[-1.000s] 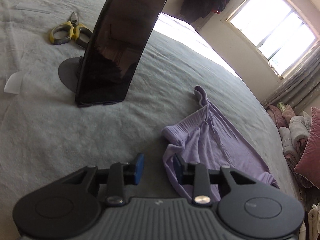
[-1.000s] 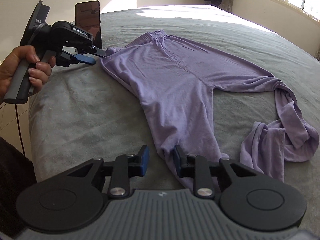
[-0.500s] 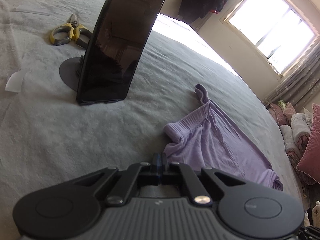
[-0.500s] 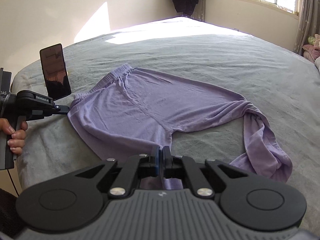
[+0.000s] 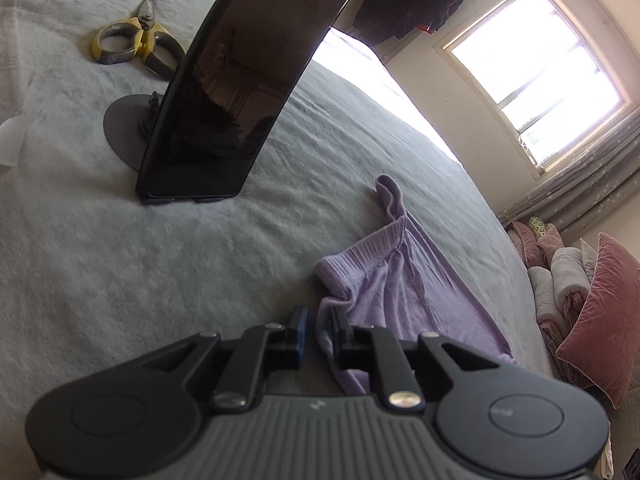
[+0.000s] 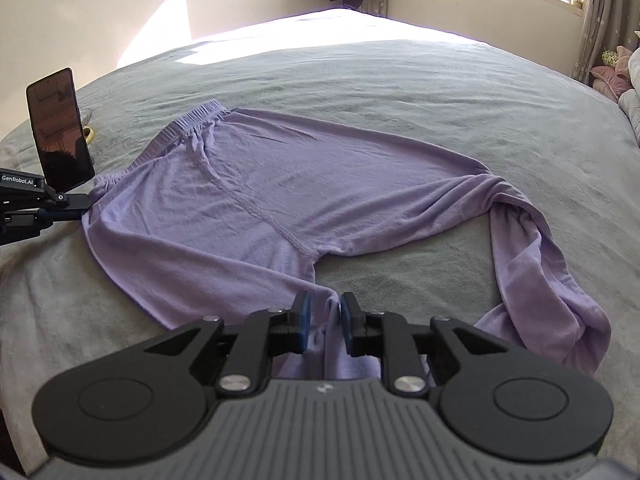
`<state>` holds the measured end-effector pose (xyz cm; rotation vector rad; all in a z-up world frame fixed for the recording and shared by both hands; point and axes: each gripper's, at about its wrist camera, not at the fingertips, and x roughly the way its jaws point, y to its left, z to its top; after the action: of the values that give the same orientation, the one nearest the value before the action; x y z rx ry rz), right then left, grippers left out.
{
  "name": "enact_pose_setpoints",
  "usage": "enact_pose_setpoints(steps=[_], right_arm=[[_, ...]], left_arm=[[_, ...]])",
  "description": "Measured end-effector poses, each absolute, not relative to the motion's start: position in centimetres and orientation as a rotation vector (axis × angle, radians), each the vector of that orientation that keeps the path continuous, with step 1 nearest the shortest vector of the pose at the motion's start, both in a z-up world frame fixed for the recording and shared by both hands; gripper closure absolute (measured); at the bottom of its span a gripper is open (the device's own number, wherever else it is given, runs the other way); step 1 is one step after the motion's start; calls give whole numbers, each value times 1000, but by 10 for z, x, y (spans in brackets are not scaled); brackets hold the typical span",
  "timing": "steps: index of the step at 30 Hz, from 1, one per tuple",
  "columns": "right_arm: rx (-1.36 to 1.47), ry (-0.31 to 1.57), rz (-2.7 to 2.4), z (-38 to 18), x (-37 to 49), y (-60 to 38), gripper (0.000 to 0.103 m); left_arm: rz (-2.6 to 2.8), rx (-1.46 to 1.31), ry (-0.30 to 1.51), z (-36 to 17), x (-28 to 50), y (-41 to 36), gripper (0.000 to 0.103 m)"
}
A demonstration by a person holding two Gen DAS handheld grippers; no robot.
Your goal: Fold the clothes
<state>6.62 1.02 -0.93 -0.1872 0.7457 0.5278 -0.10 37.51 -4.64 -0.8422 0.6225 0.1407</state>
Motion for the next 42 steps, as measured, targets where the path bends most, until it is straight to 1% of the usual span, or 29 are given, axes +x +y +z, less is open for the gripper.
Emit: enact_pose_setpoints(steps=[1,2,4,6,8,9,12,13,15,16,18,19,22,32,37,42], right_arm=[[-190,725,542,-5,60,10,58],[-194,714,554,-2,54,10,58],[-214,698,597,1,41,13,58],[-243,685,649,3,27,18,58],[-278,684,694,1,17,26,60],[-305,685,711,-2,14,32,60],[-376,688,703,-15,15,44,60],[-391,692,695,-20,17,47,62],[-402,713,689,-29,23,48,72],[-398,719,689,-30,23,48,80],[-387,730,691,-29,23,48,93],[-381,736,692,-28,23,48,103],[-365,752,696,-27,23,47,103],[-275,817,896,6,-24,50,103],[-241,842,962,4,-35,62,103],[-258,908,941,-24,-27,77,103]], left_arm=[[133,-858,616,-46,0,376,85],[125,-869,611,-46,0,376,81],[109,-875,606,-44,1,374,79],[106,-867,613,-44,3,371,79],[102,-861,619,-44,4,368,79],[98,-857,622,-45,5,366,80],[92,-833,633,-47,5,361,85],[92,-821,637,-48,5,359,88],[105,-808,637,-49,4,358,95],[111,-808,638,-50,5,359,99],[113,-813,642,-51,5,361,100],[119,-811,640,-50,4,361,101],[123,-802,628,-44,-2,362,101],[135,-785,623,-34,-22,377,101],[169,-743,634,-30,-28,382,101],[202,-690,697,-41,-20,375,101]])
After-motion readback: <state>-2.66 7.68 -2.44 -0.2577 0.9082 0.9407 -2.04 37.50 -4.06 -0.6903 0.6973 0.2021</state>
